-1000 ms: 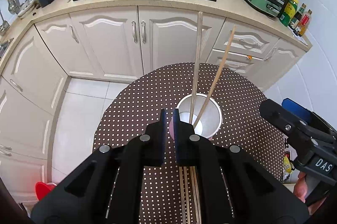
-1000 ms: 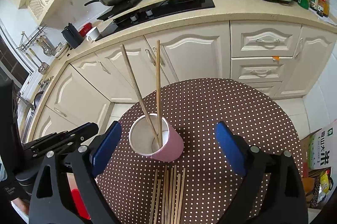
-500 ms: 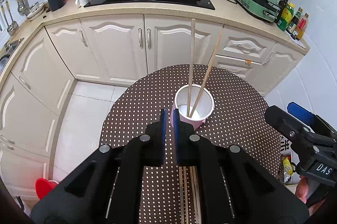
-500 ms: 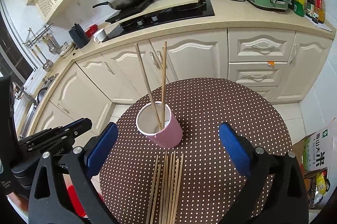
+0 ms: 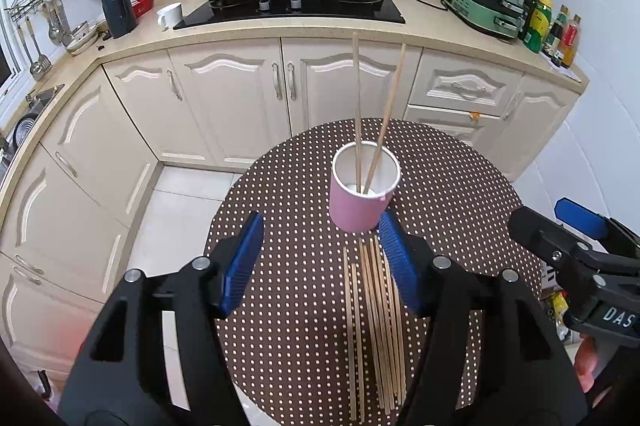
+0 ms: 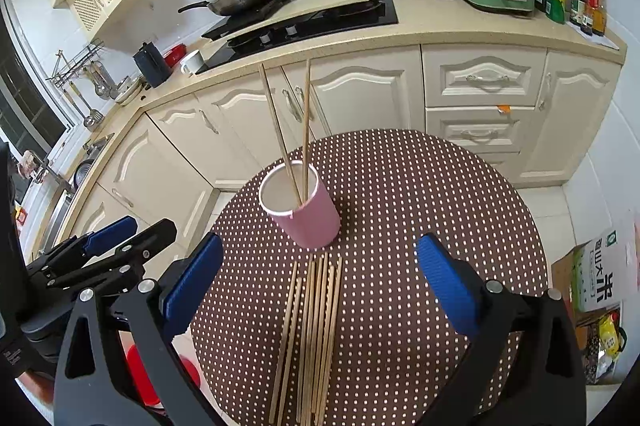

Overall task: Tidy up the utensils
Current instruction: 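Withdraw both grippers from the cup back down to the remaining chopsticks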

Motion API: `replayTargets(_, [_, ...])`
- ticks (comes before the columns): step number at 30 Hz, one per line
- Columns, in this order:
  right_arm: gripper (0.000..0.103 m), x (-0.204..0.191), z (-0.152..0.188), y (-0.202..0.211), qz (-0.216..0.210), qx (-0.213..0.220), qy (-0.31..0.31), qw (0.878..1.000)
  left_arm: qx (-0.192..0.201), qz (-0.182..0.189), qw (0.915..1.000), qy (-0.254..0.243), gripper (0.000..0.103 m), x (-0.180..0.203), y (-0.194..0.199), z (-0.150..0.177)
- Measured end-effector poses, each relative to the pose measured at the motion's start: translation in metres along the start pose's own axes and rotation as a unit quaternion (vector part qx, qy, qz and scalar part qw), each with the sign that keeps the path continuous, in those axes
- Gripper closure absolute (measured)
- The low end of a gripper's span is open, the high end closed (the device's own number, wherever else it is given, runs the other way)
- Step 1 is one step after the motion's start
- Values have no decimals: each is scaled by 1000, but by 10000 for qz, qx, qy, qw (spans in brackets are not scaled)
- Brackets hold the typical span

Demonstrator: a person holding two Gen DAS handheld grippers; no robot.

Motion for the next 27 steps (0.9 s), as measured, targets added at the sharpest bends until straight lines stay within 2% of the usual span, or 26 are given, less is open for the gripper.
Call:
replayTargets(3, [9, 2, 10, -2, 11, -88, -34, 10000, -14, -38, 10000, -36, 40, 2, 1, 10])
replayTargets(14, [9, 14, 38, -26, 93, -542, -206, 9983, -459, -111, 9989, 37, 40, 1, -22, 42])
replayTargets(27, [9, 32, 71, -84, 454, -1421, -523, 9874, -1255, -26, 9921, 39, 40, 2, -72, 71])
Point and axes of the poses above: each gripper's, at about its wrist camera, not at the fingertips, and y roughly against the way its jaws point, x to its right, z to its underside, the point moved 2 cm from there along -y, roughly the way its jaws point, and after that the axes turned 14 degrees about -x, right-handed, at the moved point
